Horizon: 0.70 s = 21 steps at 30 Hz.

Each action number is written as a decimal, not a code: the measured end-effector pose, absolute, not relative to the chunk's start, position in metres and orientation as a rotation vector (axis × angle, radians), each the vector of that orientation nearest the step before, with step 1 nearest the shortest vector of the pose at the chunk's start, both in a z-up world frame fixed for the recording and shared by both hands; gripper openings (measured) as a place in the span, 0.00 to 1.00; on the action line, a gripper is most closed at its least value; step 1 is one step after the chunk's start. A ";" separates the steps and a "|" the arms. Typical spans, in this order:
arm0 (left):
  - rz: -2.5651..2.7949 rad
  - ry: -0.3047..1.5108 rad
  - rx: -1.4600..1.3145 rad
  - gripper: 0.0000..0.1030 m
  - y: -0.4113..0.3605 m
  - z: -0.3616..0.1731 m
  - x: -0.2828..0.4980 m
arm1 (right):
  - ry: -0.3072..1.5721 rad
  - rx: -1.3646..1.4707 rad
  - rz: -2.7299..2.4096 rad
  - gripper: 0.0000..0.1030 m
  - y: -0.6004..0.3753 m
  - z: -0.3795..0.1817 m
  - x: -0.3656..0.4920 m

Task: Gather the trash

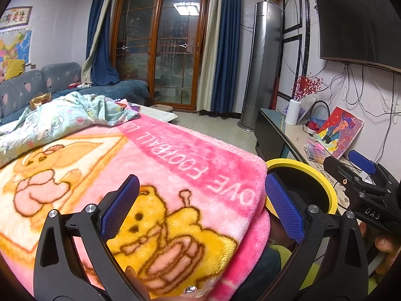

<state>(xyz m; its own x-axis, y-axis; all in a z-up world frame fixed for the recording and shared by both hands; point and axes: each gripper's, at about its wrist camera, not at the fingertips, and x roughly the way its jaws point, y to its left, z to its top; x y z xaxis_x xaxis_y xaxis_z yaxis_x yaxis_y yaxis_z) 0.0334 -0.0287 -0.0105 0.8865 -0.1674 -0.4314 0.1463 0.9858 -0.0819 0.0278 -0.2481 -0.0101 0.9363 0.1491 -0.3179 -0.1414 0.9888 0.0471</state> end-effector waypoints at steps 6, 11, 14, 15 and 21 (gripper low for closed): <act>-0.163 0.451 -0.048 0.89 -0.029 -0.011 0.033 | 0.327 0.024 0.148 0.94 -0.249 -0.010 0.028; -0.163 0.451 -0.049 0.89 -0.029 -0.011 0.033 | 0.327 0.025 0.147 0.94 -0.250 -0.010 0.028; -0.163 0.452 -0.048 0.89 -0.028 -0.011 0.033 | 0.327 0.025 0.148 0.94 -0.250 -0.010 0.028; -0.162 0.452 -0.047 0.89 -0.029 -0.011 0.033 | 0.327 0.025 0.147 0.94 -0.249 -0.010 0.028; -0.163 0.449 -0.050 0.89 -0.028 -0.010 0.033 | 0.327 0.025 0.147 0.94 -0.250 -0.010 0.028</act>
